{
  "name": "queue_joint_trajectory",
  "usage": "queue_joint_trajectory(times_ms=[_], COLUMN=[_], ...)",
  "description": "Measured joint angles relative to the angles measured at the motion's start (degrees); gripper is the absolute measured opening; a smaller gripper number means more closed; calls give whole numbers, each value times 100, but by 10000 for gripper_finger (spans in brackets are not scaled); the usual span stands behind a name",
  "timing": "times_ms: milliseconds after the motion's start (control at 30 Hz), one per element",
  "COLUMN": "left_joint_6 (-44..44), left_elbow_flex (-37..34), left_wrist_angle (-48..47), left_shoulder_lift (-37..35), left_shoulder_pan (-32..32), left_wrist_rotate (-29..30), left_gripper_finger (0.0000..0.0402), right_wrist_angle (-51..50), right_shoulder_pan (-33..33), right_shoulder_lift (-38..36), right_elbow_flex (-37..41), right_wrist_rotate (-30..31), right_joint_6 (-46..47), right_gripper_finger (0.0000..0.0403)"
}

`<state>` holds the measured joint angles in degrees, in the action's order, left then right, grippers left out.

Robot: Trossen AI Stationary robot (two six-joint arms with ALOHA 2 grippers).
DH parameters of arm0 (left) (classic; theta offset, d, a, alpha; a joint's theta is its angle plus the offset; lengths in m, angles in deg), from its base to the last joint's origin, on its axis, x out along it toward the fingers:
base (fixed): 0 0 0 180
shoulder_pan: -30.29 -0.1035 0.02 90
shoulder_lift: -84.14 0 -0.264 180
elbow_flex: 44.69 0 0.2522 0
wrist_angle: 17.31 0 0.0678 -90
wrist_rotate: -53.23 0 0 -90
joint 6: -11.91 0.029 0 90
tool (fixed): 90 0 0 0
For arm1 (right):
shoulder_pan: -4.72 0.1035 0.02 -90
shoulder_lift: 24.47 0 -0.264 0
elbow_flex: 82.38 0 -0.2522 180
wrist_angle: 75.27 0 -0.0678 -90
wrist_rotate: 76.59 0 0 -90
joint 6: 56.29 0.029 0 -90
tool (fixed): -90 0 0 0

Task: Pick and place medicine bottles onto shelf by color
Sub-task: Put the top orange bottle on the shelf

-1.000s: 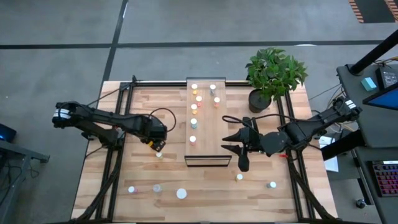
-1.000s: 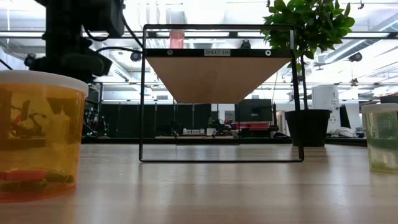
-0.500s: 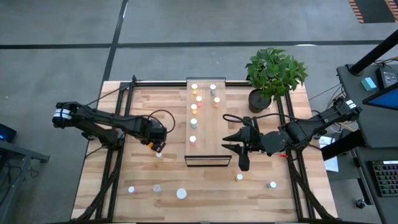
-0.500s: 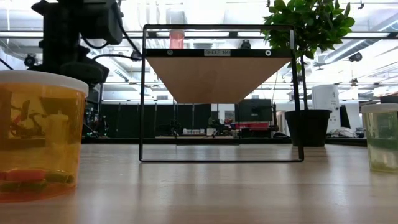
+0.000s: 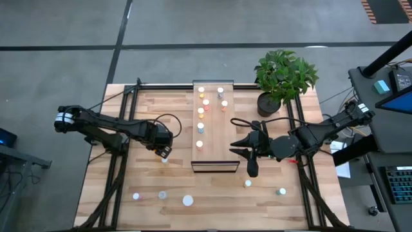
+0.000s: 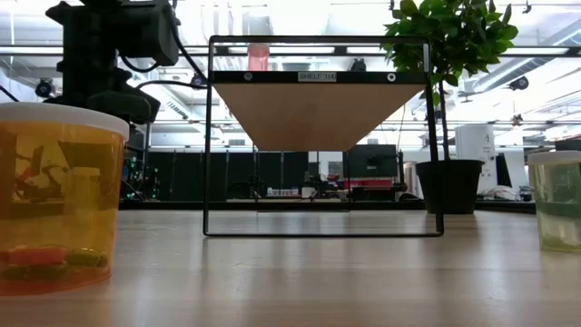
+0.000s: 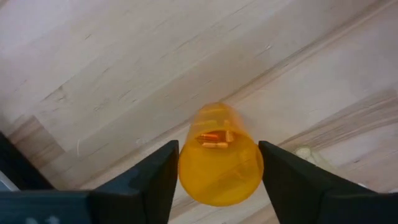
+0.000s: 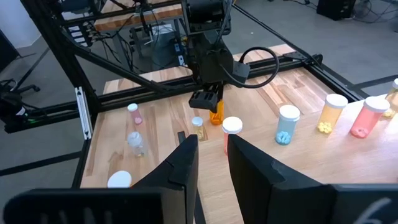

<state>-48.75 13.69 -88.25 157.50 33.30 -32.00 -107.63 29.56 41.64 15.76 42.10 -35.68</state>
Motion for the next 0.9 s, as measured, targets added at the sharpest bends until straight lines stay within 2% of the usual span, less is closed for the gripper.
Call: queue_joint_trajectory(times_ms=[333, 500, 667, 900], left_joint_6=[-2, 97, 553, 1101], left_elbow_flex=[19, 322, 1064, 2533], left_wrist_angle=[-23, -269, -949, -1981], left_shoulder_lift=[-1, -20, -26, 91], left_shoulder_pan=[0, 0, 0, -3], left_wrist_rotate=[-22, -99, -247, -400], left_gripper_finger=[165, 162, 161, 161], right_wrist_angle=[-1, -5, -12, -19], right_shoulder_pan=[0, 0, 0, -2], right_shoulder_lift=[0, 0, 0, 0], right_elbow_flex=[0, 0, 1, 2], right_wrist_rotate=[2, 37, 136, 140], right_joint_6=[-1, -1, -1, -1], right_gripper_finger=[68, 68, 68, 68])
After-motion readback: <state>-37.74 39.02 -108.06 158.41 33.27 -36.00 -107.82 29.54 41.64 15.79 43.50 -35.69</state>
